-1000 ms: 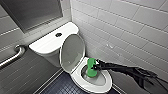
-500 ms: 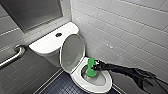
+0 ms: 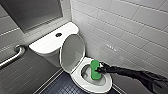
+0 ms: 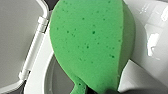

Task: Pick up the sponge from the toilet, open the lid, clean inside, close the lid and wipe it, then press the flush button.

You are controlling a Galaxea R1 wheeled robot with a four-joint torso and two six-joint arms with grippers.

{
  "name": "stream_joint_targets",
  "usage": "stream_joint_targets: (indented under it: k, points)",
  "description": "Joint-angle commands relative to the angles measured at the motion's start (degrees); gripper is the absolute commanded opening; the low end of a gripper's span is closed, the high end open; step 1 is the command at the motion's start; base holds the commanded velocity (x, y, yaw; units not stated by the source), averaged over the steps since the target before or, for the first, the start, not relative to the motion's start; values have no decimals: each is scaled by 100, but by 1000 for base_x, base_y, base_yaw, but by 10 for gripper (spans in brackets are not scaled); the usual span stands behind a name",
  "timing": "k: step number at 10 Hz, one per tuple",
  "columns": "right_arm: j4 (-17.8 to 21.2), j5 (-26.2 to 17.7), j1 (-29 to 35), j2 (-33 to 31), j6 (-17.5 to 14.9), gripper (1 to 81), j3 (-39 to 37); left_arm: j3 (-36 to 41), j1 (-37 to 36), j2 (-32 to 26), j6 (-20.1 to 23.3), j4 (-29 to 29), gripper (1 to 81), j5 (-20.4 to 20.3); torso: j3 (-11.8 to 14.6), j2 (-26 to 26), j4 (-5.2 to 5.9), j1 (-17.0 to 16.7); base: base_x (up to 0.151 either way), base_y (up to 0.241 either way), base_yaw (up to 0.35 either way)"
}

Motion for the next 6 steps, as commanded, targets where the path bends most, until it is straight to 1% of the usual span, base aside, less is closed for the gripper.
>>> stream_joint_targets:
  k: [1,3,6]
  points:
    - [73,-70,534,-209,135,10,303,127,130,-5,-6,7,811,463,0,0,0,0,0,0,0]
    - [82,-52,437,-332,153,10,347,109,130,21,-6,7,811,463,0,0,0,0,0,0,0]
    - [109,80,498,-849,310,10,952,92,130,127,-6,34,811,454,0,0,0,0,0,0,0]
